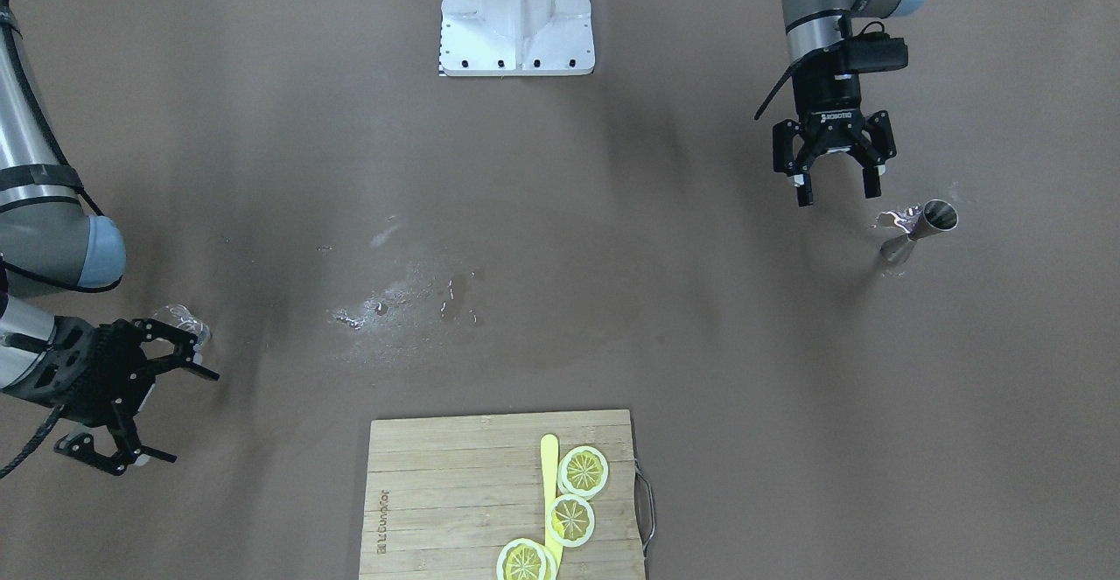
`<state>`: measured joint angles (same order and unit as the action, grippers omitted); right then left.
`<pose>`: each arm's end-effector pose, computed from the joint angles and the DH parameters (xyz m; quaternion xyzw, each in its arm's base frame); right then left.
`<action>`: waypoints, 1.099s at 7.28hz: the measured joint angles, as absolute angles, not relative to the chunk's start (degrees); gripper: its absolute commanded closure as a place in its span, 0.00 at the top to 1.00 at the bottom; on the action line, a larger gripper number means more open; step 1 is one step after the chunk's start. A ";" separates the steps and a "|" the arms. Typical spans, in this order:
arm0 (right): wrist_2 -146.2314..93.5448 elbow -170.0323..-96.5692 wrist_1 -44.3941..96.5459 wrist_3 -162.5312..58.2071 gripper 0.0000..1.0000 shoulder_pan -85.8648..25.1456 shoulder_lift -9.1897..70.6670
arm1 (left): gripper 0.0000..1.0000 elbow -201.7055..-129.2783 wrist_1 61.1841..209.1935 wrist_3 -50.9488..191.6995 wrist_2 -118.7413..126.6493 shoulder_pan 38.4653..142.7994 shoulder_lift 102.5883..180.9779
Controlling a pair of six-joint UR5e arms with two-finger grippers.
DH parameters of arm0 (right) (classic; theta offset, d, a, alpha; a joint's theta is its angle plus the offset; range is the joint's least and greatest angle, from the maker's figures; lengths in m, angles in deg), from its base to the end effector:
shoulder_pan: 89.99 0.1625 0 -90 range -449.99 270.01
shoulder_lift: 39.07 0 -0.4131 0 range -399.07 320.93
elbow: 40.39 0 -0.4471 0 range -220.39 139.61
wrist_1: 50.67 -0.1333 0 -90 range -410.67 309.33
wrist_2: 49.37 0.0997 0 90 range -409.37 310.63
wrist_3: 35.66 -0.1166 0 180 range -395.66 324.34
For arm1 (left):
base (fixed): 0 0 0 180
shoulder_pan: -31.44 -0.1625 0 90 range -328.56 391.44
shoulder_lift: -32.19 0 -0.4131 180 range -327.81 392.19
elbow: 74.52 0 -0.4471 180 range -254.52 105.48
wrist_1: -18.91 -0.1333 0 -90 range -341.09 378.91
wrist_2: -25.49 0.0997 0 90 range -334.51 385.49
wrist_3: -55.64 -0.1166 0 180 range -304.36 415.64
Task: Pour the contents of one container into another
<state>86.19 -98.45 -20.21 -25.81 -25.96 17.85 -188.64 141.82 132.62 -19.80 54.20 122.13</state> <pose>-0.3020 -0.7344 0.4528 0.4143 -0.3962 -0.4308 0.6970 0.4069 -0.4042 0.3549 0.4536 0.3171 -0.2498 0.7946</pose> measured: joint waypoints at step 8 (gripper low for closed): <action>80.44 -111.50 28.53 -26.42 1.00 -13.74 25.85 | 0.99 -167.84 137.92 103.66 -107.58 112.34 127.62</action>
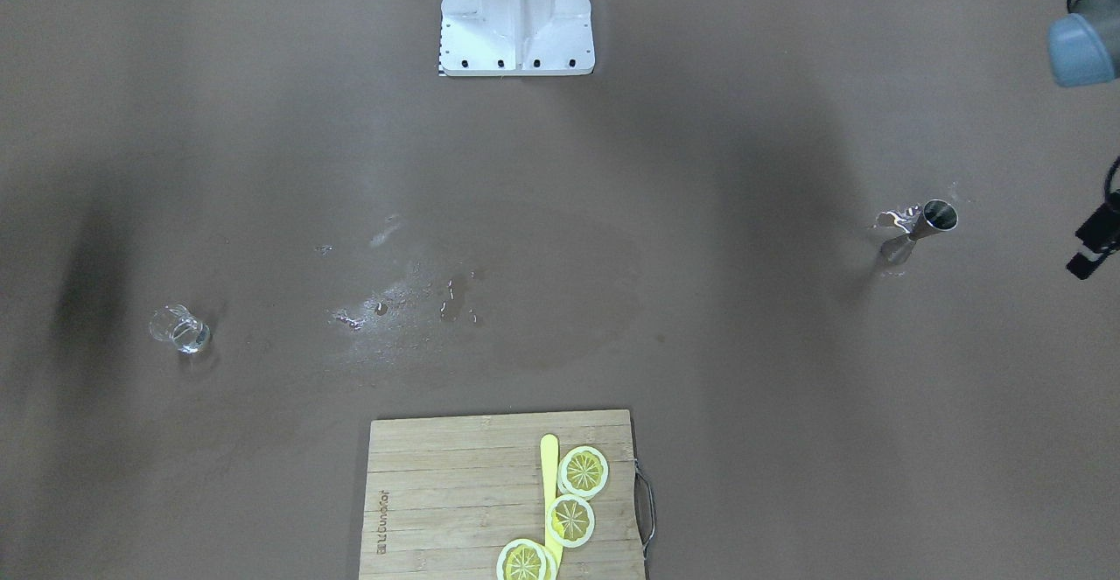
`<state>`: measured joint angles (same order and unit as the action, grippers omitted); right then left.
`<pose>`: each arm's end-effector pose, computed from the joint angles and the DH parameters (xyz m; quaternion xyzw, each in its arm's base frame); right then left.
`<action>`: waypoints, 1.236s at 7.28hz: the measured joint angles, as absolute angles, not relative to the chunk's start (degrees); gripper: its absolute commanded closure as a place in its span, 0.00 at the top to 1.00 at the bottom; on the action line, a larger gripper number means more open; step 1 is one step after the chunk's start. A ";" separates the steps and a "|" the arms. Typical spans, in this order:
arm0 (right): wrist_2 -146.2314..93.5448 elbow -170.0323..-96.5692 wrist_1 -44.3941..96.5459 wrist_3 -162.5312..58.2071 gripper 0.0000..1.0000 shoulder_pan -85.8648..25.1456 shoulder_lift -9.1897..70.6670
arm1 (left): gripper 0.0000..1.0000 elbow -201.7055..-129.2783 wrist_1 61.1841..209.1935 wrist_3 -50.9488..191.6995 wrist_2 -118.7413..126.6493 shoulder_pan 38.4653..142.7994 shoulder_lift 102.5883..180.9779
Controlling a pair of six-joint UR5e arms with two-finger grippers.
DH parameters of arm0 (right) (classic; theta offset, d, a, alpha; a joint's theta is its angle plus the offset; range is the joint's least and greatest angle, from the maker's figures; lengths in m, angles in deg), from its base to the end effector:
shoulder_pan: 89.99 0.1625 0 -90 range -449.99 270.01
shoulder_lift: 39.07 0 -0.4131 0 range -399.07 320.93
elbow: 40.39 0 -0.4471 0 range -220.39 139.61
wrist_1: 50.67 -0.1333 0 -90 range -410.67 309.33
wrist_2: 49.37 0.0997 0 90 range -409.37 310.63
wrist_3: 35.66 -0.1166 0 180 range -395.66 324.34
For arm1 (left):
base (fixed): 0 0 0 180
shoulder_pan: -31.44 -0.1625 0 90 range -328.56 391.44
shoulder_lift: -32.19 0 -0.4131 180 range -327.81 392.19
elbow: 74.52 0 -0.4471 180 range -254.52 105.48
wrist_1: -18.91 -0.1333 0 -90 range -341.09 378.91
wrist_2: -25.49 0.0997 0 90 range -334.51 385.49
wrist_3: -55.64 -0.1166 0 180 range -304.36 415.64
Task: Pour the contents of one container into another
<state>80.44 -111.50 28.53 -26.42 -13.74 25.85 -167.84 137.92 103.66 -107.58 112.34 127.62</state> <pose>-0.1192 -0.7338 0.5450 0.1255 -0.3419 -0.2346 0.9013 0.0438 -0.6128 0.5120 0.0983 0.4490 -0.1812 0.8694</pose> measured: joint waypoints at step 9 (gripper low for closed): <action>84.67 -137.10 51.85 -29.16 1.00 -3.48 48.98 | 0.99 -164.24 118.77 55.04 -106.17 122.57 118.82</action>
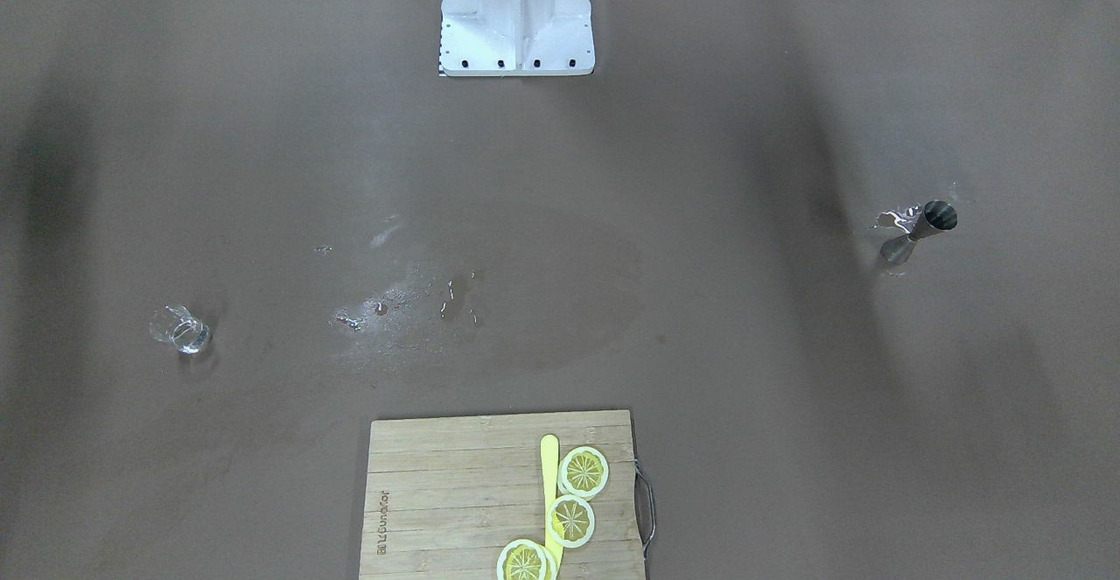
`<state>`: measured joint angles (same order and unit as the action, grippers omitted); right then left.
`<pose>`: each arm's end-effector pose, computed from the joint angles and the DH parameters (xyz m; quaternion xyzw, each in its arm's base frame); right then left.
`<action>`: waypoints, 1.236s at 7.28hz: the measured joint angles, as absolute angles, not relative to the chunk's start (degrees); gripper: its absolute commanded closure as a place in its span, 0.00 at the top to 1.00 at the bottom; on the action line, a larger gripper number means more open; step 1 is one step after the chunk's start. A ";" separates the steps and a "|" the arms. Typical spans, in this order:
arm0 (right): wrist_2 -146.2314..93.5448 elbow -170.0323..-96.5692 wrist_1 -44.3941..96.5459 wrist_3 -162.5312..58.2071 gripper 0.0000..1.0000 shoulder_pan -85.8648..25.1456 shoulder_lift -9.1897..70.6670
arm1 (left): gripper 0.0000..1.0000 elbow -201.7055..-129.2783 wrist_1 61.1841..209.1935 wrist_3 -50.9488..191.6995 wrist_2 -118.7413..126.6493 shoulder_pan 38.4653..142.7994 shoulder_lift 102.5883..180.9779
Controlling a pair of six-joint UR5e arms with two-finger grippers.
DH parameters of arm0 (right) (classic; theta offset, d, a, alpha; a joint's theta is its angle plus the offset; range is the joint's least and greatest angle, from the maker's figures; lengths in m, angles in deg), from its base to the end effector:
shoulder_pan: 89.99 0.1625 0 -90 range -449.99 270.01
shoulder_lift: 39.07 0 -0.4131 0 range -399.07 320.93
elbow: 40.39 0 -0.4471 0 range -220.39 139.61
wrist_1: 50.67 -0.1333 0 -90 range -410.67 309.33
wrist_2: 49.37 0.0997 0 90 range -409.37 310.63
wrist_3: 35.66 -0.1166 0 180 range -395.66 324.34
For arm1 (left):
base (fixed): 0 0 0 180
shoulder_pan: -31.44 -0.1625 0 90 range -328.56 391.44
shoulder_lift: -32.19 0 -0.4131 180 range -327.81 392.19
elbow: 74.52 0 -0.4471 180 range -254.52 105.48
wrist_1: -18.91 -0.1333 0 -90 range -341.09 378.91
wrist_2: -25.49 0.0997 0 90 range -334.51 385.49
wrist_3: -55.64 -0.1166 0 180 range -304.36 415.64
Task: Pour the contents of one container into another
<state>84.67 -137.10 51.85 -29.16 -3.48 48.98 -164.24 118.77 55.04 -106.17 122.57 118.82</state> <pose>0.0187 -0.5521 0.5984 -0.0214 -0.3754 -0.0681 0.9241 -0.0662 -0.5292 0.6792 0.0560 0.3543 0.0149 0.9333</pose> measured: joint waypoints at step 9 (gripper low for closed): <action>85.91 -133.90 41.99 -28.31 1.00 -2.68 49.39 | 0.99 -159.55 114.87 51.93 -114.54 130.96 115.12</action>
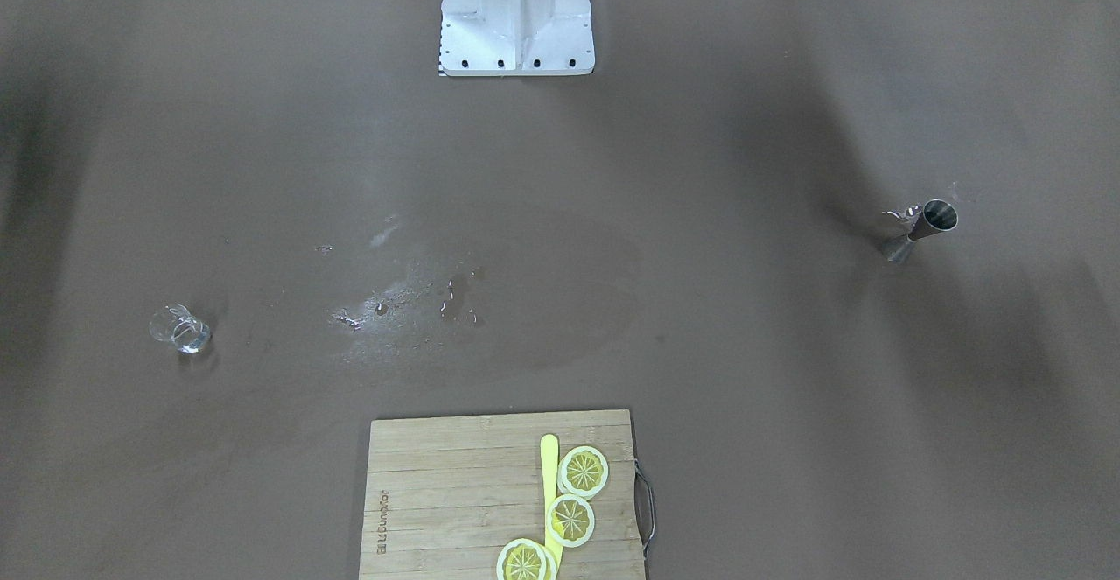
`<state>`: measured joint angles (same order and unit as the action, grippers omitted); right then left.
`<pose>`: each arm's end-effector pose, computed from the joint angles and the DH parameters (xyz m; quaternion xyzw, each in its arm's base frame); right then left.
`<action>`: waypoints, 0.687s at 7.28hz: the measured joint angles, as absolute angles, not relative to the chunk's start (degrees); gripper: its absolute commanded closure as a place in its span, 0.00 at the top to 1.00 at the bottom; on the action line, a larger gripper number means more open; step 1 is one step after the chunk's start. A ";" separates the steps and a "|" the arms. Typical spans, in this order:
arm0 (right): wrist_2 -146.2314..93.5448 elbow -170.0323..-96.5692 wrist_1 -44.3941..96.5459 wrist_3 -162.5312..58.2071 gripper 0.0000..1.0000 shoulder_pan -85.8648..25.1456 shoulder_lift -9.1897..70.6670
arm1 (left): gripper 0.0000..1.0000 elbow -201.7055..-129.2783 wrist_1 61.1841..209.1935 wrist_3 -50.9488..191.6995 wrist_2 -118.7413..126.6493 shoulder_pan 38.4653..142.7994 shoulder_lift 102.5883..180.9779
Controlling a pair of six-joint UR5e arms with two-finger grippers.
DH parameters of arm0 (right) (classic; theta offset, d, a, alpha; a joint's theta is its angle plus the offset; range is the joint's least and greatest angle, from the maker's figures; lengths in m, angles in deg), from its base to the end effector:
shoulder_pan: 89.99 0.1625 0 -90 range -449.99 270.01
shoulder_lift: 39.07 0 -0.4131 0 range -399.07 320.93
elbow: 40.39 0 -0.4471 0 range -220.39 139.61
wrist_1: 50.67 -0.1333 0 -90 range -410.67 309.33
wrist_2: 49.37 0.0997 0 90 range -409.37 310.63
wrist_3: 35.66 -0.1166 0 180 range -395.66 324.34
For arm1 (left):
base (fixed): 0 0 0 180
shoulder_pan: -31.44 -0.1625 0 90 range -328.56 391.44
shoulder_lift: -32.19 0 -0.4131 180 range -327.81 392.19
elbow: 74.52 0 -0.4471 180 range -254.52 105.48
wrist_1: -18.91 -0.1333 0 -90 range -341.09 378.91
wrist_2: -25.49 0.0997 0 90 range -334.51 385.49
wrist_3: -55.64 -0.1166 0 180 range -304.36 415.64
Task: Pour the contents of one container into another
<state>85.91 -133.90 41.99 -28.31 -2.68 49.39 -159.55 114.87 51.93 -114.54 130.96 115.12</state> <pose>0.0241 -0.5613 0.6139 0.0349 -0.3838 -0.0887 0.9185 -0.1223 -0.4638 0.7508 0.0009 0.4250 -0.0683 0.9026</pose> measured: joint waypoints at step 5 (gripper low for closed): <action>86.35 -132.68 42.10 -29.08 1.00 -2.72 49.45 | 0.99 -160.08 113.93 52.95 -114.37 131.11 115.29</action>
